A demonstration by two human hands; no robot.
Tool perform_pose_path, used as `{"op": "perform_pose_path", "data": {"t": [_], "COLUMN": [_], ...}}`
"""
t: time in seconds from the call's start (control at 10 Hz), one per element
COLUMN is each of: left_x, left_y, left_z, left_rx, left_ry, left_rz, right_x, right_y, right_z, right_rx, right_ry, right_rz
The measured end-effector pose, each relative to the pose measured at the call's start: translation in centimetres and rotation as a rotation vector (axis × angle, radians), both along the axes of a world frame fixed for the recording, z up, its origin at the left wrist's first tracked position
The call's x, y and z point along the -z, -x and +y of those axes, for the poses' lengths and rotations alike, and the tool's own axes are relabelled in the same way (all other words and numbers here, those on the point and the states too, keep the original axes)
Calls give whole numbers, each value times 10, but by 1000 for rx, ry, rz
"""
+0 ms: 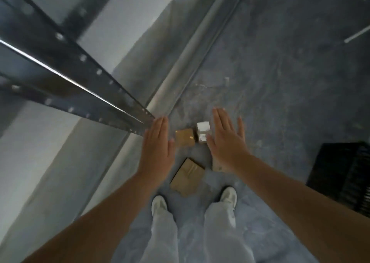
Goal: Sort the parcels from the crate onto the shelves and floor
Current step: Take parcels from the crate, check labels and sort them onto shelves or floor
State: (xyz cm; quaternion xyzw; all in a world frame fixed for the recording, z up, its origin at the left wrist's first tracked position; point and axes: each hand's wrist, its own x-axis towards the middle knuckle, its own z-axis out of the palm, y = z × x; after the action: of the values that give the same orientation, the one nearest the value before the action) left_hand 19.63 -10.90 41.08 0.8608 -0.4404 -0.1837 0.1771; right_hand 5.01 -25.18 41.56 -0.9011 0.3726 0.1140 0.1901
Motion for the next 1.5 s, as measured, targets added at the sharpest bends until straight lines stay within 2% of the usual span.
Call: {"op": "perform_pose_path", "data": {"t": [0.2, 0.3, 0.4, 0.5, 0.6, 0.7, 0.8, 0.9, 1.0, 1.1, 1.2, 1.3, 1.4, 1.5], "left_x": [175, 257, 324, 384, 433, 471, 496, 478, 436, 375, 281, 146, 40, -49], "left_y": [13, 19, 21, 14, -3, -14, -16, -7, -1, 6, 2, -4, -5, 5], "left_z": [31, 43, 45, 33, 8, -11, -20, -23, -8, 4, -1, -24, -43, -51], "left_rx": [-186, -182, -189, -328, -498, -491, -570, -628, -563, -583, -668, -709, -768, -782], "left_ry": [-232, -303, -359, -392, -343, -266, -218, -166, -145, -91, 13, 160, 282, 422], "left_rz": [188, 247, 308, 462, 541, 603, 755, 907, 948, 1035, 1047, 1010, 923, 832], "right_x": [175, 259, 342, 398, 430, 469, 502, 498, 460, 398, 308, 175, 28, -92], "right_y": [22, 25, 19, 7, -19, -50, -69, -67, -58, -51, -62, -82, -84, -74], "right_z": [33, 42, 39, 37, 28, 21, 10, 5, 8, 6, -17, -55, -74, -76], "right_rx": [-4, 33, 20, 62, 181, 345, 315, 447, 516, 468, 377, 374, 229, 148], "right_ry": [-175, -301, -445, -606, -692, -677, -634, -687, -753, -841, -801, -764, -605, -474], "right_rz": [107, 148, 147, 84, 1, -101, 72, 75, 39, 35, 73, -23, -67, -227]}}
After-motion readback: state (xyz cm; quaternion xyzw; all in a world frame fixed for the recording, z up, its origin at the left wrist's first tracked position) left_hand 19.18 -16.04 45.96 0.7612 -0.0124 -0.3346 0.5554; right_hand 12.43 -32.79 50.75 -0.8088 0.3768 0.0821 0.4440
